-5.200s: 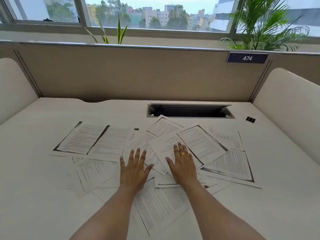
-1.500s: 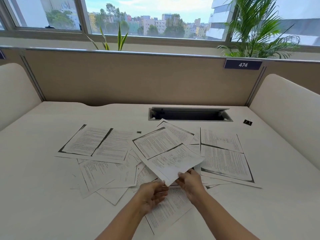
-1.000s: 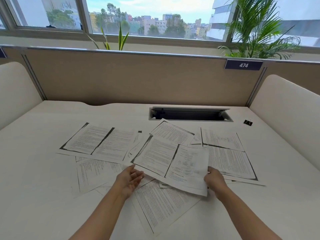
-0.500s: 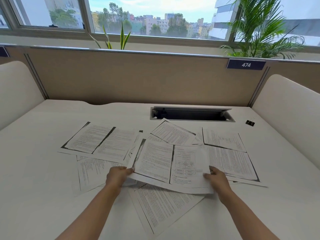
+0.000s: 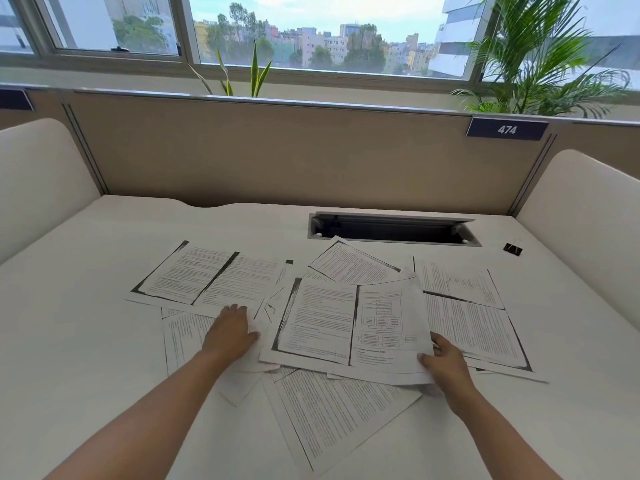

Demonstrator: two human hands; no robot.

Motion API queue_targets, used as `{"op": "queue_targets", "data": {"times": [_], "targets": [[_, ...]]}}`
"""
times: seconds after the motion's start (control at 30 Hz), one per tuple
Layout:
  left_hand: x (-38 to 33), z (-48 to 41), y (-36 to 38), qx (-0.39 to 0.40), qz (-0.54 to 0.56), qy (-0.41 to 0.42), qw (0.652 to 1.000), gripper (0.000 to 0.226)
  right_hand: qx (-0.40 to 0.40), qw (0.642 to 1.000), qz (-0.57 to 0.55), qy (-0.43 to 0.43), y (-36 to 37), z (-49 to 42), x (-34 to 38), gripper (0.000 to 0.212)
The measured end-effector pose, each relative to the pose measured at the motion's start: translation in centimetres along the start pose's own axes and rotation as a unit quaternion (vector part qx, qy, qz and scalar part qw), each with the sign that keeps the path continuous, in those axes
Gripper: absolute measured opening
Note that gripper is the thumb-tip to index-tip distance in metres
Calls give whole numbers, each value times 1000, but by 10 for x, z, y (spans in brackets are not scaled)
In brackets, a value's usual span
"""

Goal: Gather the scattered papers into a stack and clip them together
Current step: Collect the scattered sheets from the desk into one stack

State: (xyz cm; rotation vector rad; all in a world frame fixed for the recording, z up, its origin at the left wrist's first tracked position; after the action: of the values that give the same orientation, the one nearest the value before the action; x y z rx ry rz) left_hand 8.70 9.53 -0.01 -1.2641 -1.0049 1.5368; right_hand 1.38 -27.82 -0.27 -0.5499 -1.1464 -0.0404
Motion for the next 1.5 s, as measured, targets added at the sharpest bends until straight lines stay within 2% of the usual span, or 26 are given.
{"op": "queue_targets", "data": {"times": [0.1, 0.23, 0.47, 0.77, 1.13, 1.27, 1.33, 1.4, 1.5], "targets": [[3, -9, 3, 30, -60, -10, 998, 73, 6, 1000, -2, 3, 3, -2, -1, 49], [4, -15, 1, 8, -155, -17, 988, 72, 12, 1000, -7, 9, 6, -6, -1, 49], [-1, -15, 3, 0, -205, -20, 979, 58, 16, 1000, -10, 15, 8, -11, -4, 49], [-8, -15, -3, -14, -189, -26, 982, 44, 15, 1000, -11, 14, 7, -12, -8, 45], [-12, -14, -13, -2, -124, -57, 991, 43, 8, 1000, 0, 11, 9, -13, -6, 45], [-11, -13, -13, -7, -115, -53, 992, 34, 8, 1000, -2, 10, 8, -13, -7, 45], [-11, -13, -14, -14, -108, -46, 993, 23, 10, 1000, -2, 8, 8, -12, -8, 45], [-11, -13, -16, -23, -127, -41, 991, 15, 13, 1000, -4, 7, 9, -12, -9, 45], [-10, -12, -16, -39, -176, -33, 983, 23, 16, 1000, -6, 9, 10, -13, -9, 45]]}}
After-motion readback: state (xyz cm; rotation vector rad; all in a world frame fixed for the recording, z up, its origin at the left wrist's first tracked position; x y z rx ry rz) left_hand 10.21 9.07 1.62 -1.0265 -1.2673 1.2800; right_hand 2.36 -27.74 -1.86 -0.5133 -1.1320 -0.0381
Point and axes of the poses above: each hand's wrist, its own z-axis away from the middle knuckle, its own y-axis out of the palm, x = y × z, the point moved 7 cm from there along -z, towards the middle knuckle, and after that the axes turned 2 degrees about -x, right-handed, at the moved point
